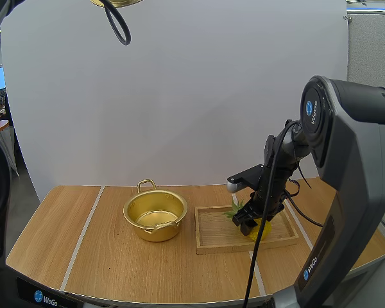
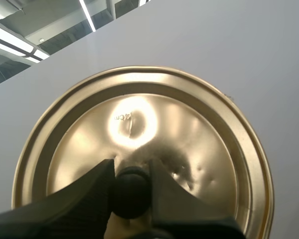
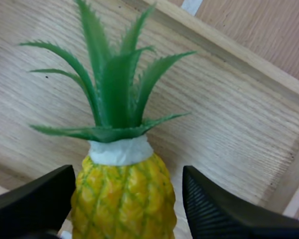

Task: Open the pot, put the pineapple inside, and close it

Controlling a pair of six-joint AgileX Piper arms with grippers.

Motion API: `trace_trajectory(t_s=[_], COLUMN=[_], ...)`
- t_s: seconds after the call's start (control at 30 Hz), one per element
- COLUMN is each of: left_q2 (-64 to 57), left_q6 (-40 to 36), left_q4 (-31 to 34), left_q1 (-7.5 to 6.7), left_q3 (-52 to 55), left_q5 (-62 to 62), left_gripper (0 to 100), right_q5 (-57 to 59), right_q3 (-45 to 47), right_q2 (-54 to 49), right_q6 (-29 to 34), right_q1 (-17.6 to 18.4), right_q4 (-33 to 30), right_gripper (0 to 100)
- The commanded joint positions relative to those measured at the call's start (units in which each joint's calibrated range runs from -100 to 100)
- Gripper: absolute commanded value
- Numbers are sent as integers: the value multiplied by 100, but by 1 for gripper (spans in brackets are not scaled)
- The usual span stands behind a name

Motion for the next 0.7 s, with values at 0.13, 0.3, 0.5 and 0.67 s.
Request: trace_trajectory(t_s=[0.13,0.3,0.5,0.67], left_q2=[-13,-13,-13,-13], left_q6=[-25,-25,-25,-25], left_q4=[30,30,30,30], left_q1=[-19,-19,-19,-19], left_q3=[-36,-36,-36,-36], left_q5=[-239,-239,-239,-239], left_gripper=[0,0,0,0], right_q5=[-153,-199,270,373], right_q3=[-45,-45,-45,-45], right_q2=[93,93,80,-123], right_q6=[-61,-51,-192,-192], right_q1=[-27,-27,-27,-27], right_q4=[40,40,258,268], right_gripper=[100,98,0,0])
